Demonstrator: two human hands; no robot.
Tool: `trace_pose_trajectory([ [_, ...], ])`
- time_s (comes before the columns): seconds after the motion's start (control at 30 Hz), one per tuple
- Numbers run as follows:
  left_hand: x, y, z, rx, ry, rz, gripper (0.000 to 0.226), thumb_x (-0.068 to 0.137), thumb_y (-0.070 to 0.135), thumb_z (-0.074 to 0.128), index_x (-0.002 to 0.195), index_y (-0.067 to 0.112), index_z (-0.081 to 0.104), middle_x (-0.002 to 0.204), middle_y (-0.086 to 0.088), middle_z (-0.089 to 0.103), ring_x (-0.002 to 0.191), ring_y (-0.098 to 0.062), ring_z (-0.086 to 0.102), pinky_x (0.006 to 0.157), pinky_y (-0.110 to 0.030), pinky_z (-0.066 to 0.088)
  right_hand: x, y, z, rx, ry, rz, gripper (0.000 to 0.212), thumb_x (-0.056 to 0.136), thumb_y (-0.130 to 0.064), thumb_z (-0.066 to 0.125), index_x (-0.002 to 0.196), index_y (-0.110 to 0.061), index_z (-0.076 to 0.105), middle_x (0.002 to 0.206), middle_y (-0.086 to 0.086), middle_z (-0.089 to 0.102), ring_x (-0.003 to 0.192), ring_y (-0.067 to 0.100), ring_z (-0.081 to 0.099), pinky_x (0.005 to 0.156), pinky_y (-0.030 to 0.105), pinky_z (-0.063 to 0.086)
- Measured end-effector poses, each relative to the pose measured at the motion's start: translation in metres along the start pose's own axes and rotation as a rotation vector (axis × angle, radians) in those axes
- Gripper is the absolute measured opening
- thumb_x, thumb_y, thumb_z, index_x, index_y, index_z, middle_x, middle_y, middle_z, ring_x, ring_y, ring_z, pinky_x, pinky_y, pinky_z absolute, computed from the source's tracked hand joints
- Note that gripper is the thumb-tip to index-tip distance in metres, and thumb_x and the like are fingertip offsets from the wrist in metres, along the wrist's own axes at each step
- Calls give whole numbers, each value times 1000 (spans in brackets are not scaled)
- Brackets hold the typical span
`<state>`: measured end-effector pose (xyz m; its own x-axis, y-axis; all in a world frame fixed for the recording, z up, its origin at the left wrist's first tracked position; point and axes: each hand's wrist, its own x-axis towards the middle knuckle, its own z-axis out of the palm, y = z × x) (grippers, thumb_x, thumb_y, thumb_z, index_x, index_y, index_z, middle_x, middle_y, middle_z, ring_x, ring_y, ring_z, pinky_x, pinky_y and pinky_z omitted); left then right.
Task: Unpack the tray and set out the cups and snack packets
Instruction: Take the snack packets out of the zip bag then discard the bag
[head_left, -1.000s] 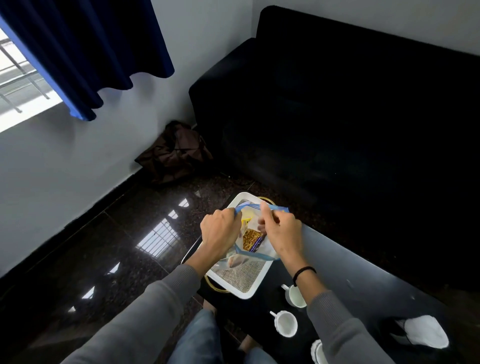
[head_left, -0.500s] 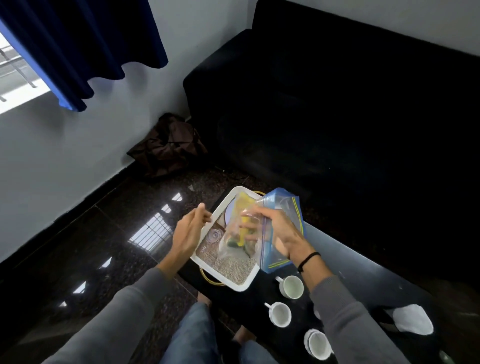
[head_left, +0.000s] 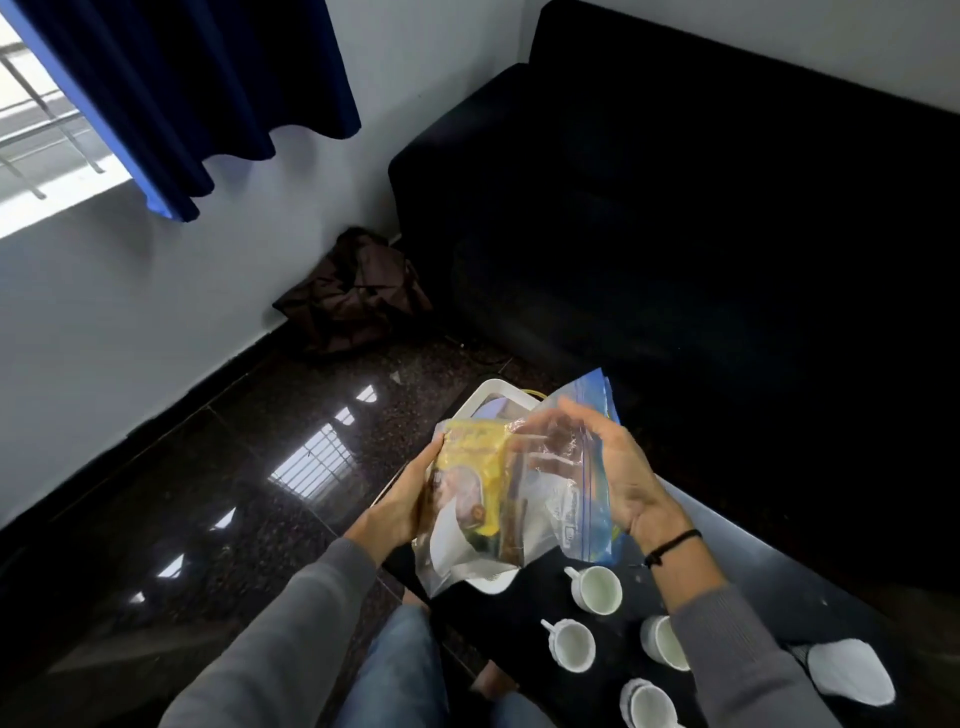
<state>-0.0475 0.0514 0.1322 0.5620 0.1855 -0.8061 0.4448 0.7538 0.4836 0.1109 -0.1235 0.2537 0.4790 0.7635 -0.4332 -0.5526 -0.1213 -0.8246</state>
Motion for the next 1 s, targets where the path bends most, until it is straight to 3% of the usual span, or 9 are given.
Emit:
trace_pose_trajectory([
  [0.1, 2, 2, 0, -52, 7, 71, 64, 90, 71, 55, 104, 15, 83, 117, -15, 76, 104, -33, 74, 90, -44, 60, -4, -4, -5, 132, -54, 18, 87, 94, -75, 36, 114, 0, 75, 129, 21, 69, 120, 35, 67, 92, 42, 57],
  [0.17, 2, 4, -1, -83, 57, 110, 62, 85, 72, 60, 95, 15, 84, 110, -14, 78, 97, -32, 76, 88, -42, 61, -5, -3, -11, 286, -44, 33, 95, 92, -80, 32, 123, 2, 70, 134, 21, 67, 124, 37, 64, 97, 48, 53],
  [0.27, 4, 7, -4, -94, 102, 181, 58, 82, 71, 64, 80, 16, 85, 98, -10, 79, 79, -26, 76, 73, -36, 63, 3, 4, -16, 320, 29, 86, 66, 102, -51, 37, 114, 3, 74, 130, 28, 67, 107, 36, 73, 84, 40, 58],
  [0.33, 4, 8, -4, -96, 114, 196, 59, 80, 72, 65, 76, 16, 83, 93, -8, 75, 75, -26, 70, 71, -36, 59, 9, 9, -13, 147, 53, 136, 39, 102, -26, 49, 108, 2, 75, 128, 30, 66, 94, 31, 75, 78, 33, 60],
  [0.43, 3, 9, -2, -89, 90, 191, 59, 83, 72, 62, 79, 18, 85, 97, -9, 78, 79, -26, 73, 78, -39, 61, 19, 15, -7, -90, -1, 165, 18, 91, -17, 69, 104, -7, 77, 119, 26, 72, 98, 31, 73, 95, 39, 57],
  [0.57, 0, 6, 3, -86, 74, 177, 59, 83, 72, 63, 76, 17, 84, 96, -8, 78, 77, -24, 73, 77, -37, 61, 48, 28, -5, -306, -105, 186, 15, 87, -12, 77, 100, -4, 74, 115, 21, 75, 115, 41, 68, 104, 45, 53],
  [0.73, -7, 6, 6, -131, 80, 177, 51, 77, 70, 70, 75, 21, 86, 91, -8, 82, 73, -22, 80, 55, -28, 61, 68, 47, -3, -270, -155, 132, 66, 69, -25, 94, 125, -9, 64, 112, 5, 79, 104, 25, 76, 78, 30, 62],
  [0.87, -13, 5, 4, -155, 83, 195, 44, 67, 66, 77, 78, 24, 86, 96, -9, 82, 80, -25, 80, 55, -31, 62, 68, 53, 4, -398, -145, 82, 23, 73, -30, 90, 91, -39, 79, 87, -10, 80, 80, 8, 77, 66, 22, 61],
  [1.0, -17, 4, 0, -173, 110, 179, 50, 70, 68, 74, 79, 21, 86, 98, -12, 81, 81, -28, 80, 59, -35, 63, 72, 57, 5, -450, -97, 12, 23, 83, -5, 78, 98, -23, 78, 85, 1, 75, 77, 12, 74, 69, 25, 62],
])
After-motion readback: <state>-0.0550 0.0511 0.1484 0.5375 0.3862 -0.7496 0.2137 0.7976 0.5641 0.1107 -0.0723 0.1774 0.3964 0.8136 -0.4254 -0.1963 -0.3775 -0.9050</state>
